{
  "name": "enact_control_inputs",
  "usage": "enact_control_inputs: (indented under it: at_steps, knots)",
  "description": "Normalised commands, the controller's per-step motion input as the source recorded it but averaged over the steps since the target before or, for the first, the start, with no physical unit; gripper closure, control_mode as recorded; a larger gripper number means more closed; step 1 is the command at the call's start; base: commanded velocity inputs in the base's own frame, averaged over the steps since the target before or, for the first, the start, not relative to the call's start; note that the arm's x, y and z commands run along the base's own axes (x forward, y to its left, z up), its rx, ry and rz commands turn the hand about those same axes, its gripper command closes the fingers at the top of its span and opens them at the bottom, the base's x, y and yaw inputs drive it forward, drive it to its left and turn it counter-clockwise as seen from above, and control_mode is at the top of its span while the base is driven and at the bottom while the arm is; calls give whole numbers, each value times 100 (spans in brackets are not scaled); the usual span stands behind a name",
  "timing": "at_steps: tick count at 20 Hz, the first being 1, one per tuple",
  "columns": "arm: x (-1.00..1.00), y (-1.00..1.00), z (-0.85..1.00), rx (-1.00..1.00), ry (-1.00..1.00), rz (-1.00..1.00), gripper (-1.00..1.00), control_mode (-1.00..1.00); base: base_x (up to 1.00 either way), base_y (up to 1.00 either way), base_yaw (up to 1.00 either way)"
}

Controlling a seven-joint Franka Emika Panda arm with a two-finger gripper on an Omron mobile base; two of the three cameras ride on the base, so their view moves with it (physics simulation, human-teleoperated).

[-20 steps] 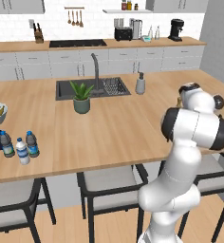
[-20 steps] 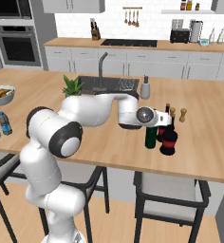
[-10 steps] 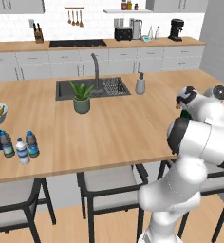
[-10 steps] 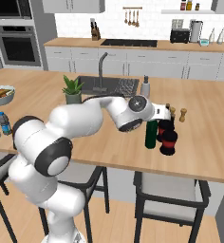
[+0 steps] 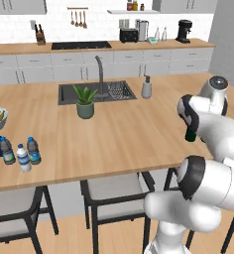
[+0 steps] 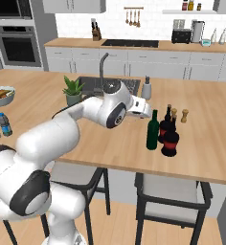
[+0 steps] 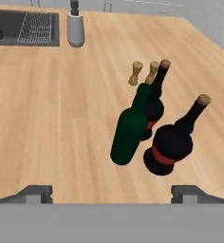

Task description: Move the plastic bottles in the middle to the plastics group, and the glass bottles in the middle to the glass group.

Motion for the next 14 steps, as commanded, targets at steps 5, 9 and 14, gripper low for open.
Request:
enact_control_inputs:
  at_steps: [5,9,14]
  knots:
    - [-77,68,27,17,0,0,-100,-100,0,0,0]
    - [-99,63,2,18,0,0,-100,-100,0,0,0]
    - [-100,74,0,9,-2,0,-100,-100,0,0,0]
